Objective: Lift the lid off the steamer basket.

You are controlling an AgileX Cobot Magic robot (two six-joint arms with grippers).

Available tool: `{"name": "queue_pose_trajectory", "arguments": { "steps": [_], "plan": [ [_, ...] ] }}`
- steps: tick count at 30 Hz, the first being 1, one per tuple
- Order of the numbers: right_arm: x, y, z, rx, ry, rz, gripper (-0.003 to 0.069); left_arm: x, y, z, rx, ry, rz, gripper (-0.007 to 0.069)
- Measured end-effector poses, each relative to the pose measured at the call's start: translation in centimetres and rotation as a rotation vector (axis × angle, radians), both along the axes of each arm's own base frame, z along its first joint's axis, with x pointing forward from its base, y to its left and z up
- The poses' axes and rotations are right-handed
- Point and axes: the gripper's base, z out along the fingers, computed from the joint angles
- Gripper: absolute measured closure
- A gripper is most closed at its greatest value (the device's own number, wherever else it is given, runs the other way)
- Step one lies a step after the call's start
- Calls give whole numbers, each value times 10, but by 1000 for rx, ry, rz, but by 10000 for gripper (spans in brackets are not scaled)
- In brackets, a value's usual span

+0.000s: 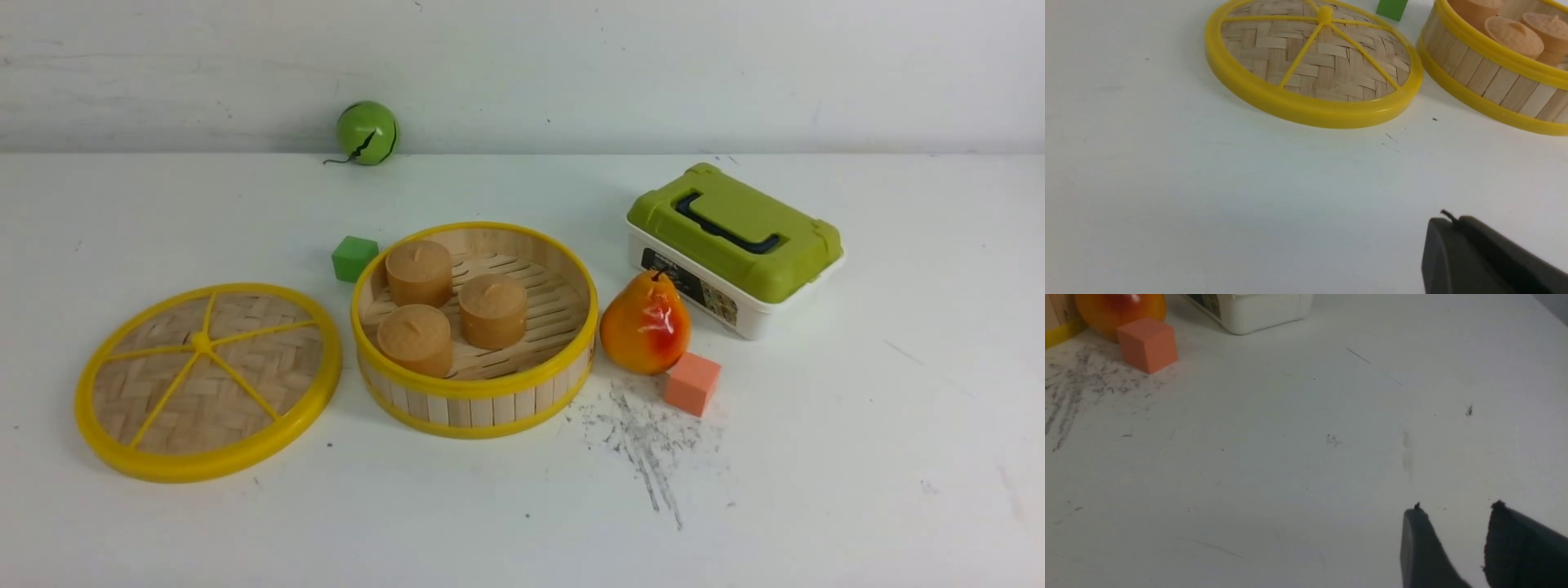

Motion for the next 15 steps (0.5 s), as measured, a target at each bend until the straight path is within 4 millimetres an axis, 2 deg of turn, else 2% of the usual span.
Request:
{"name": "queue_pose_trajectory", "arguments": {
  "steps": [15],
  "plan": [
    [0, 0, 0, 0, 0, 0, 419, 0, 0, 0, 0, 0, 0, 613]
  ]
}}
